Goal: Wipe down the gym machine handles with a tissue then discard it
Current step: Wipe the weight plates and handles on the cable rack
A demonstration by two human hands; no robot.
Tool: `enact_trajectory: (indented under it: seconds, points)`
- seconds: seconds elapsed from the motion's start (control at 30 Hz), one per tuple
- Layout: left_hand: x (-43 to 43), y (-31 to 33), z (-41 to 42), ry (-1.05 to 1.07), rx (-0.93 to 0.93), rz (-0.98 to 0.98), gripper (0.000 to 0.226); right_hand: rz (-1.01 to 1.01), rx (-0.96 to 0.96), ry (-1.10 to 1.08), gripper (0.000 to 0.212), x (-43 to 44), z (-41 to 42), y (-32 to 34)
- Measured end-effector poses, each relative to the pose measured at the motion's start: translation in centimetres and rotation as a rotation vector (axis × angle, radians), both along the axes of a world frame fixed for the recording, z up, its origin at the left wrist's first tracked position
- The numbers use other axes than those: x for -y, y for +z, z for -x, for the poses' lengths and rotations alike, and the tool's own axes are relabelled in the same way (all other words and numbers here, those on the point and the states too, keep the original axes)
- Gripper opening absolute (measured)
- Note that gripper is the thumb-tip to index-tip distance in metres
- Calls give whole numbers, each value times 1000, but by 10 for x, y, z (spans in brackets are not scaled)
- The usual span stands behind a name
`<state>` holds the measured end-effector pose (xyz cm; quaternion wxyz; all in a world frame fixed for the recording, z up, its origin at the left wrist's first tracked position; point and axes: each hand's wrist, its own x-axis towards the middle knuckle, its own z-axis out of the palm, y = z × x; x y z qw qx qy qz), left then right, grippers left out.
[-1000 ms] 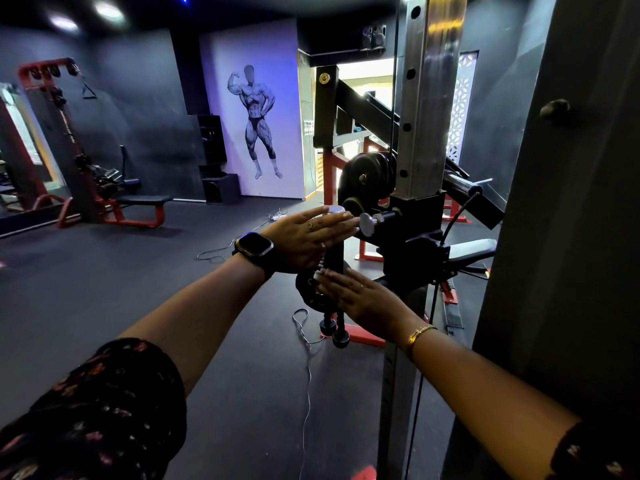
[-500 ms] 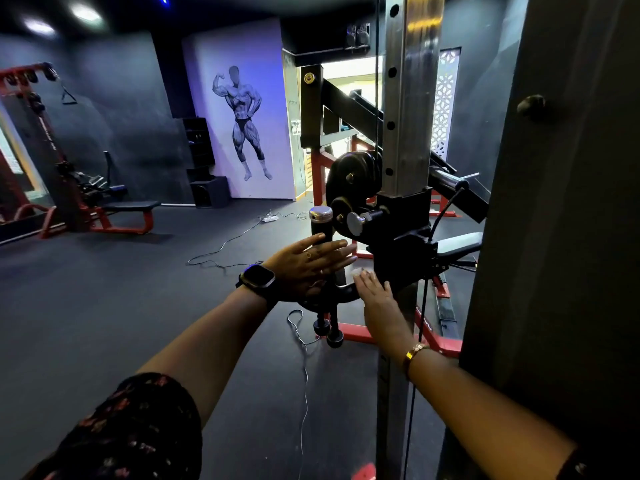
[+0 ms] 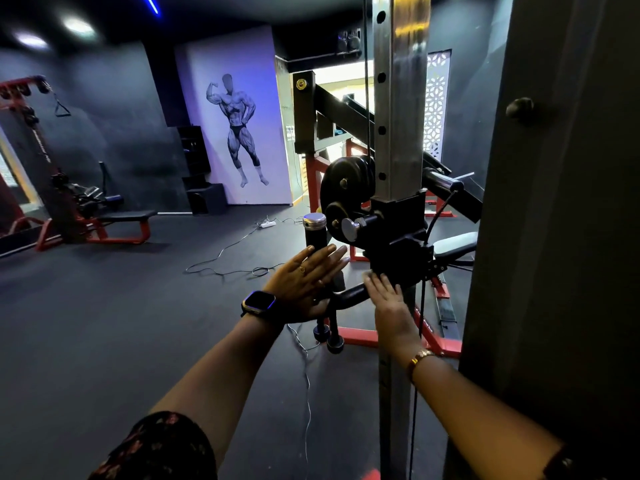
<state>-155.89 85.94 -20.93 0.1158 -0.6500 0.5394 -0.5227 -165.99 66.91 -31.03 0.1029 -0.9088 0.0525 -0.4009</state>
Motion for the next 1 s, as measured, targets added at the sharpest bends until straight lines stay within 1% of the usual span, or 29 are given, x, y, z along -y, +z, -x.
enact_trajectory:
  seconds: [0.07, 0.13, 0.2, 0.3, 0.33, 0.4, 0.47, 0.6, 0.7, 0.73, 0.8, 0.87, 0.9, 0.93, 0.97, 1.0]
  points:
    - [0, -2, 0, 25, 3, 9, 76, -44, 7, -26, 82, -2, -3, 2]
    - [0, -2, 0, 39, 2, 0, 83, -122, 44, -55, 76, -14, -3, -6]
    - [-1, -2, 0, 40, 4, 3, 85, -213, 68, -23, 70, -38, -1, -13]
    - [0, -2, 0, 34, -3, 3, 85, -175, 90, 161, 62, -59, 3, -14]
    - [0, -2, 1, 36, -8, 2, 84, -131, 87, 182, 61, -56, 4, -14]
    - [0, -4, 0, 46, -9, -4, 84, -58, 74, 143, 60, -39, 5, -17]
    - [0, -4, -2, 63, 0, -13, 86, -43, 31, 71, 60, -21, 2, -16]
    - [1, -5, -3, 84, -1, -24, 86, -134, -4, -61, 65, -12, -17, 5]
    - [1, -4, -1, 77, -12, -21, 84, -208, 35, -107, 67, -31, -18, 3]
    - [1, -4, -1, 75, -18, -20, 84, -222, 68, -86, 66, -40, -17, -2]
    - [1, -5, -1, 80, -24, -20, 83, -299, 88, 77, 60, -59, -13, -2]
    - [2, -5, -2, 79, -19, -13, 83, -353, 53, 234, 55, -64, -12, 5]
    - [2, -7, -2, 78, -20, -10, 83, -354, 13, 266, 59, -61, -12, 8]
    - [2, -7, -2, 77, -22, -5, 83, -339, -23, 288, 63, -55, -12, 11]
    - [2, -7, -2, 76, -20, -2, 84, -281, -38, 300, 64, -49, -11, 13]
    - [2, -7, -2, 72, -16, -3, 85, -182, -39, 302, 62, -40, -9, 13]
